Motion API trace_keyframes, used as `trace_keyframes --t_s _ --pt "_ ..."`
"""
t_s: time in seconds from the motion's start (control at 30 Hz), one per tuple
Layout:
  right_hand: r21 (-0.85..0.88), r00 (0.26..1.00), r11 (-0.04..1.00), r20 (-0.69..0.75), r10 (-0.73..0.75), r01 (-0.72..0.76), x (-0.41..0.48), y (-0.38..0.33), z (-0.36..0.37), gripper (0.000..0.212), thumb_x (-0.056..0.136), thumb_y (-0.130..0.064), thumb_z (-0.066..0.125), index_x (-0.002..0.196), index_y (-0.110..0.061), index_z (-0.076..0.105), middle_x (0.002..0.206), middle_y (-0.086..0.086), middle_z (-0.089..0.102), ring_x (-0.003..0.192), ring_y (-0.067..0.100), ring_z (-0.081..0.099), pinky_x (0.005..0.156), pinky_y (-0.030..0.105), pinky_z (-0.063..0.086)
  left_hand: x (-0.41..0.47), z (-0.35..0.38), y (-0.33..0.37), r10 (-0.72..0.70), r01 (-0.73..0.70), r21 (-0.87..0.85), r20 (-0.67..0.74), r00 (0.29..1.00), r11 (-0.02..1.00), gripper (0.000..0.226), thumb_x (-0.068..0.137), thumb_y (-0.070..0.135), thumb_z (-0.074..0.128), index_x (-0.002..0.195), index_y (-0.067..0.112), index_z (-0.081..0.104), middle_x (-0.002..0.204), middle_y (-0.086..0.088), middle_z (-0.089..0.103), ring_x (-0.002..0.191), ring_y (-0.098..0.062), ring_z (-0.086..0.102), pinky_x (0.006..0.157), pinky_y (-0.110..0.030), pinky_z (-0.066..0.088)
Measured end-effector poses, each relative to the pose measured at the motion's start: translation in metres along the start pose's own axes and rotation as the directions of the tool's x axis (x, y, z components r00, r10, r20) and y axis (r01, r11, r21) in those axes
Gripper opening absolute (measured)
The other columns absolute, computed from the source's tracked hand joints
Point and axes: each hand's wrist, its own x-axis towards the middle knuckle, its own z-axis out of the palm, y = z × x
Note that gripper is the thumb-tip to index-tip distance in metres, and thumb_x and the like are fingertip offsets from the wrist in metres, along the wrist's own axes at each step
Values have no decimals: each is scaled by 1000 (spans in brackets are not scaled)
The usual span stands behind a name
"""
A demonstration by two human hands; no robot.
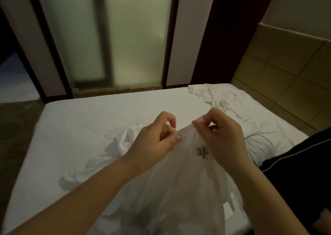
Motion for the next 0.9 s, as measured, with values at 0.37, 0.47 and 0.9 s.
trace_keyframes --t_s 0.37,0.47,0.9 --pt "27 995 997 62 -73 71 25 14 -6 33 88 -16 61 85 -47 49 83 -24 56 83 2 59 69 18 54 33 7 -28 -55 63 -88 92 994 994 15 89 22 61 89 35 52 80 17 64 76 4 61 66 -11 52" --pt "51 991 994 88 -99 95 30 22 -11 36 87 -12 63 82 -46 50 81 -23 56 81 1 58 69 14 51 34 15 -29 -81 88 -99 72 994 991 11 88 24 61 88 29 52 78 16 64 74 2 61 68 -14 54" --pt "318 972 947 233 -26 -51 51 76 -60 30 84 -8 67 74 -35 60 77 -20 63 75 4 58 68 20 49 55 66 -33 -214 213 46 22 977 976 17 90 27 57 83 18 69 77 14 64 74 5 57 70 -11 46"
